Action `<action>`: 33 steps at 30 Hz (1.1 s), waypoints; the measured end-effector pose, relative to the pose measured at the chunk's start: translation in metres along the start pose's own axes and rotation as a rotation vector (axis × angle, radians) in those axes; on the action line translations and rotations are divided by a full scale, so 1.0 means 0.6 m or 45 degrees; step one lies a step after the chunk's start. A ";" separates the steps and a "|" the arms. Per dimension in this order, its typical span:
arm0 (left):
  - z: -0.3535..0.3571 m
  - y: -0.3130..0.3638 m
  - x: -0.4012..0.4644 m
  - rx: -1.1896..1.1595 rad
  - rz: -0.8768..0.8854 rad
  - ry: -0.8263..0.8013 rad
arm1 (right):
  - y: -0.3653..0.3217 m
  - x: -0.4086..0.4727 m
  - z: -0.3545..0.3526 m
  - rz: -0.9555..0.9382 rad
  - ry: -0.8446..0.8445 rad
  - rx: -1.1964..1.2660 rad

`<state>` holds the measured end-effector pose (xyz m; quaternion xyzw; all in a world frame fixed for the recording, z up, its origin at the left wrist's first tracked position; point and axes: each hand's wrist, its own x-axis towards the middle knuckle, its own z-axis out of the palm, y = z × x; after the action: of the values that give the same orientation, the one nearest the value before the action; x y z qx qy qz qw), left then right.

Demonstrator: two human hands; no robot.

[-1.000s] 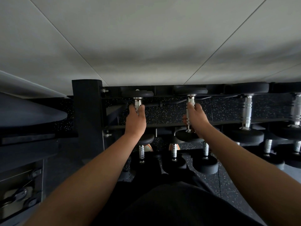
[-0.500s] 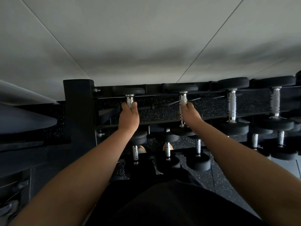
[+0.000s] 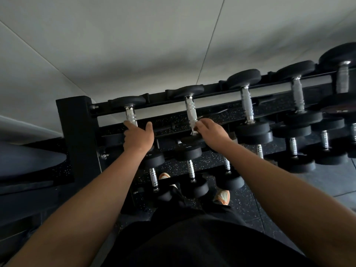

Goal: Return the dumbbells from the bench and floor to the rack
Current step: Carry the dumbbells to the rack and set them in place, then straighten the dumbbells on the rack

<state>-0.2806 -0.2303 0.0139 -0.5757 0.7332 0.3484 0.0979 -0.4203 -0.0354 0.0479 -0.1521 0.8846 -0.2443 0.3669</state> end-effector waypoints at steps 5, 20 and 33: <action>0.039 0.039 -0.060 0.247 0.015 0.019 | 0.079 -0.049 -0.054 -0.014 0.015 0.081; 0.354 0.311 -0.373 0.309 0.782 -0.036 | 0.480 -0.216 -0.364 0.049 0.277 0.192; 0.501 0.543 -0.388 0.455 1.005 -0.106 | 0.624 -0.147 -0.549 0.153 0.359 0.117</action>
<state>-0.5812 0.1681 0.0486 -0.2107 0.9413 0.2497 0.0848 -0.6316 0.4220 0.0965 -0.0460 0.9228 -0.2810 0.2596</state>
